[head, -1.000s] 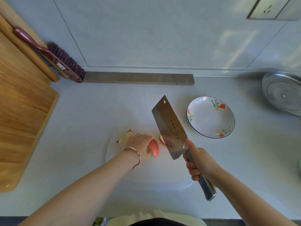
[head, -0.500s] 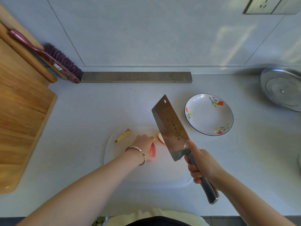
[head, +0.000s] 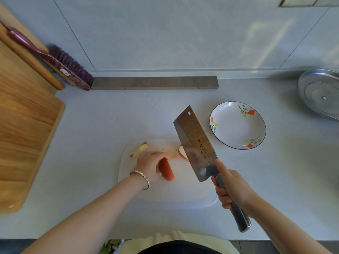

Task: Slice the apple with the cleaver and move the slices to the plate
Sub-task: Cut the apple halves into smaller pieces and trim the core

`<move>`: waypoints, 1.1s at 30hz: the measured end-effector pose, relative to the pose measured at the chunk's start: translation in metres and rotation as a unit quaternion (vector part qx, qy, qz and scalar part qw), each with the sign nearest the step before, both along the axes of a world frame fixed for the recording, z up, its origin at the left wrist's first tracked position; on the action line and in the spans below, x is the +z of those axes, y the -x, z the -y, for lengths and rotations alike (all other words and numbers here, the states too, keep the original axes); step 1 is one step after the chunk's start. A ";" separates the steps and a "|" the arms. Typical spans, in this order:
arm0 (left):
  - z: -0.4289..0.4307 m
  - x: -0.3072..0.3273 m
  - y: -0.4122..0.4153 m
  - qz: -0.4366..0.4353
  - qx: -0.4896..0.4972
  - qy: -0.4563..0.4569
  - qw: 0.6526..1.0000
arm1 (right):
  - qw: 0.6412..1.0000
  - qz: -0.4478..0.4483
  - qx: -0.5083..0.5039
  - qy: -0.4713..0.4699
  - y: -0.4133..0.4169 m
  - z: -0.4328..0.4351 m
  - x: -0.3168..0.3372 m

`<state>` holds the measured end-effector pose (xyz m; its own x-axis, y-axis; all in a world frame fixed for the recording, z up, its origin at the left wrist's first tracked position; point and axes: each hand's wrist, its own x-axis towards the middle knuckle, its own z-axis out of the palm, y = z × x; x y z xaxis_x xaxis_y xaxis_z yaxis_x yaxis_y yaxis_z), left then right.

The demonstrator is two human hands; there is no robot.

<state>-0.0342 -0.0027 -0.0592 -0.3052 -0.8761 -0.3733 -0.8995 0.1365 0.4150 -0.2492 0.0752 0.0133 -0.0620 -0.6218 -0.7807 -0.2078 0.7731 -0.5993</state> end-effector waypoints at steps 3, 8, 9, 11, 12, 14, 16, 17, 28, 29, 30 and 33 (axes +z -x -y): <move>-0.006 0.003 0.008 0.035 0.014 0.028 0.999 | 1.000 0.002 0.004 -0.002 -0.003 -0.002 -0.001; -0.020 0.007 0.034 0.017 0.209 -0.012 0.978 | 1.000 -0.007 0.022 0.007 -0.008 -0.005 -0.010; -0.020 0.007 0.038 0.027 0.219 -0.028 0.975 | 0.999 -0.013 0.030 0.008 -0.009 -0.005 -0.013; -0.018 0.007 0.042 0.043 0.228 -0.045 0.972 | 0.999 -0.025 0.045 0.009 -0.011 -0.006 -0.019; -0.017 0.007 0.042 0.047 0.230 -0.050 0.971 | 0.998 -0.028 0.048 0.009 -0.011 -0.007 -0.020; -0.015 0.007 0.041 0.036 0.235 -0.058 0.969 | 0.998 -0.029 0.054 0.006 -0.012 -0.009 -0.023; -0.016 0.008 0.038 0.003 0.256 -0.068 0.964 | 0.998 -0.020 0.053 0.000 -0.013 -0.010 -0.025; -0.017 0.010 0.037 -0.014 0.266 -0.072 0.961 | 0.998 -0.016 0.052 -0.005 -0.015 -0.010 -0.027; -0.024 0.016 0.034 -0.116 0.324 -0.073 0.936 | 0.997 0.038 0.035 -0.060 -0.022 -0.006 -0.033; -0.024 0.016 0.033 -0.113 0.322 -0.074 0.937 | 0.997 0.039 0.037 -0.063 -0.021 -0.005 -0.033; -0.024 0.016 0.033 -0.114 0.322 -0.075 0.937 | 0.996 0.040 0.039 -0.065 -0.021 -0.004 -0.033; -0.025 0.016 0.032 -0.119 0.322 -0.077 0.936 | 0.995 0.042 0.051 -0.069 -0.022 -0.002 -0.032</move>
